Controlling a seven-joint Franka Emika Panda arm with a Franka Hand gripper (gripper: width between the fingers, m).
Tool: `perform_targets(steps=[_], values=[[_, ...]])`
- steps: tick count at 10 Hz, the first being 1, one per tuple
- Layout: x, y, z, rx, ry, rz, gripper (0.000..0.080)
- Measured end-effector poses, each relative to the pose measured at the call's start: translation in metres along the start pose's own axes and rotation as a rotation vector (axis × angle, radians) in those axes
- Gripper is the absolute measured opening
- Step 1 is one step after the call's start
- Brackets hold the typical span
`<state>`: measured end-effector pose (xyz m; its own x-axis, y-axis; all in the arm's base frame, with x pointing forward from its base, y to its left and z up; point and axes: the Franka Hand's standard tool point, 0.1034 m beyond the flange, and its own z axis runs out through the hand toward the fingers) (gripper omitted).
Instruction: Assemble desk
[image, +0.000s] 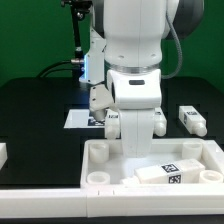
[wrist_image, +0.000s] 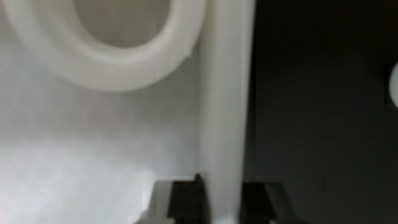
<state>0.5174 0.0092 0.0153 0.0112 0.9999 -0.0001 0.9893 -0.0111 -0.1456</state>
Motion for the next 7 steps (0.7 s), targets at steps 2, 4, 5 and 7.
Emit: perform_targets(steps=[2,4,5,7], values=[[-0.001,-0.001,0.0,0.001,0.0,0.002,0.0065],[-0.001,-0.001,-0.001,0.005,-0.001,0.006,0.0289],[0.0,0.003,-0.013,0.025,-0.008,0.021,0.047],[0.007,0.022,-0.036,-0.007,-0.005,0.037,0.0588]])
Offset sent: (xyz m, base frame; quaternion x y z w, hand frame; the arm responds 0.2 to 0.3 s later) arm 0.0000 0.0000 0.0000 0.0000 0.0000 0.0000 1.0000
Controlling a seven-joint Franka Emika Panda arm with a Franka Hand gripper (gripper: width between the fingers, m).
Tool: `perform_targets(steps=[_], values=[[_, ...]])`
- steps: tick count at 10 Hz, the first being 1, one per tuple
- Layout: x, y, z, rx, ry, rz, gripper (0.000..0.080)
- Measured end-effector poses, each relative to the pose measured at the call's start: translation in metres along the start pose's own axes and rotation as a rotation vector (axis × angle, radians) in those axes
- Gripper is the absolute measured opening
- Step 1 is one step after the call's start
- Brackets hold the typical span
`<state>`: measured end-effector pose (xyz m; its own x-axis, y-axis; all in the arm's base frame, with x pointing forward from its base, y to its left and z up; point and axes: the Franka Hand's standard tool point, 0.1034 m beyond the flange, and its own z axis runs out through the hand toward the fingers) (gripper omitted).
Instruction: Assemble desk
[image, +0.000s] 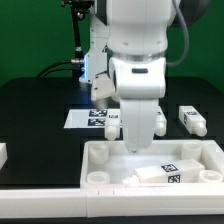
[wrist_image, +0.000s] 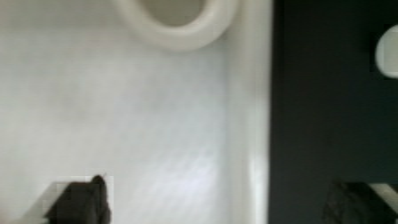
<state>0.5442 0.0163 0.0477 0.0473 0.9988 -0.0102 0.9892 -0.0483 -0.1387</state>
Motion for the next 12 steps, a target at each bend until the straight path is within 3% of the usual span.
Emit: perform_targets(steps=[2,3,4,6,7,8,10,12], values=[[0.001,0.029,-0.024,-0.028,0.002,0.006,0.0646],[0.003,0.042,-0.025,-0.036,0.003,0.014,0.0646],[0.009,0.041,-0.024,-0.034,0.0,0.029,0.0646],[0.006,0.041,-0.023,-0.033,0.0,0.035,0.0649],[0.006,0.046,-0.023,-0.066,0.005,-0.005,0.0649],[0.005,0.054,-0.022,-0.13,0.012,-0.06,0.0649],[0.012,0.066,-0.016,-0.191,0.028,-0.099,0.0649],[0.022,0.067,-0.009,-0.182,0.03,-0.092,0.0649]])
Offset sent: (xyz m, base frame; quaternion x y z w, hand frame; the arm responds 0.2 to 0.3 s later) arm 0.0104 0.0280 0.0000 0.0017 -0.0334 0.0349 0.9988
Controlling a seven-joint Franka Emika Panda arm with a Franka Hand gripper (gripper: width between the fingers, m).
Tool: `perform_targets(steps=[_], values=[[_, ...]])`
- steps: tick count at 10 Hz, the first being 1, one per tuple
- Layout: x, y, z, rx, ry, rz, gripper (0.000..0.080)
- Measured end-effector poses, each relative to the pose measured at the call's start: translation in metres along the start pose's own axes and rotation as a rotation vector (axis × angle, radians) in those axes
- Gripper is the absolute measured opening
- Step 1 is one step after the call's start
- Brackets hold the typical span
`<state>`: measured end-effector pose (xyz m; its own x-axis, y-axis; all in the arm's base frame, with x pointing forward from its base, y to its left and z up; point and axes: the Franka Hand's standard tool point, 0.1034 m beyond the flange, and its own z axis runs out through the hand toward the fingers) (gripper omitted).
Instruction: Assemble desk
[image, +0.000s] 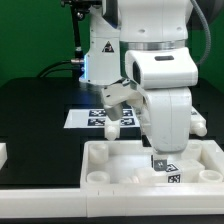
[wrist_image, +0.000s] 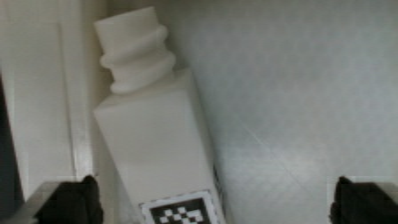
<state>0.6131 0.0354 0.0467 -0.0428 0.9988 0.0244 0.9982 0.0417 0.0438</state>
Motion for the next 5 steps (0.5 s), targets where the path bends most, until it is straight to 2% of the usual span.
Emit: perform_targets(steps=[5], values=[[0.028,-0.001,0.02,0.016,-0.006,0.018,0.0649]])
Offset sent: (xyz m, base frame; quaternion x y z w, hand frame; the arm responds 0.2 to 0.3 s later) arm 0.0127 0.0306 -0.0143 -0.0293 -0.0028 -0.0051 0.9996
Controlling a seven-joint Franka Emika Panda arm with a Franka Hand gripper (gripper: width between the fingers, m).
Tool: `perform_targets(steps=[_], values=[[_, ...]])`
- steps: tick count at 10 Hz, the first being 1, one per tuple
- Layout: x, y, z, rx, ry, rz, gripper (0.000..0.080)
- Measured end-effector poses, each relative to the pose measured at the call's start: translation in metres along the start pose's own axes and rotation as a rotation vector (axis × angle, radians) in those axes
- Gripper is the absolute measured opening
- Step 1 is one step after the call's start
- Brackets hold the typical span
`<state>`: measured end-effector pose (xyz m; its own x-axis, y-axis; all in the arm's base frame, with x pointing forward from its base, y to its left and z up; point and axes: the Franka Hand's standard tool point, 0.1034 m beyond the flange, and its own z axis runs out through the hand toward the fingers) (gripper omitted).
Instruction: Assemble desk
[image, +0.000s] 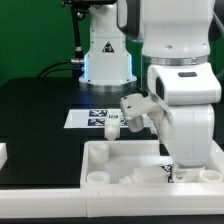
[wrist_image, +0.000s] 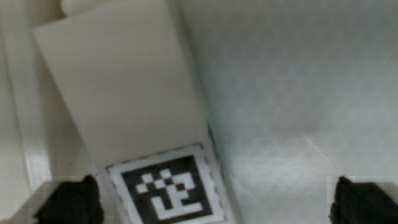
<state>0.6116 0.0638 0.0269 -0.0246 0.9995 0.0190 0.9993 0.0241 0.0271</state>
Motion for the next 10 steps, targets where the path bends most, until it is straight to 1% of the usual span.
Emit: perform_targets(steps=[3,5,6,8,9,10], values=[[-0.004,0.0,0.002,0.002,0.0,0.007,0.0648],[-0.005,0.0,0.002,0.003,0.0,0.008,0.0377],[-0.005,0.0,0.001,0.002,0.0,0.009,0.0279],[-0.007,0.002,-0.001,-0.002,-0.002,0.013,0.0279],[-0.012,0.005,-0.016,-0.02,-0.008,0.031,0.0279],[-0.017,0.005,-0.035,-0.04,-0.015,0.068,0.0279]])
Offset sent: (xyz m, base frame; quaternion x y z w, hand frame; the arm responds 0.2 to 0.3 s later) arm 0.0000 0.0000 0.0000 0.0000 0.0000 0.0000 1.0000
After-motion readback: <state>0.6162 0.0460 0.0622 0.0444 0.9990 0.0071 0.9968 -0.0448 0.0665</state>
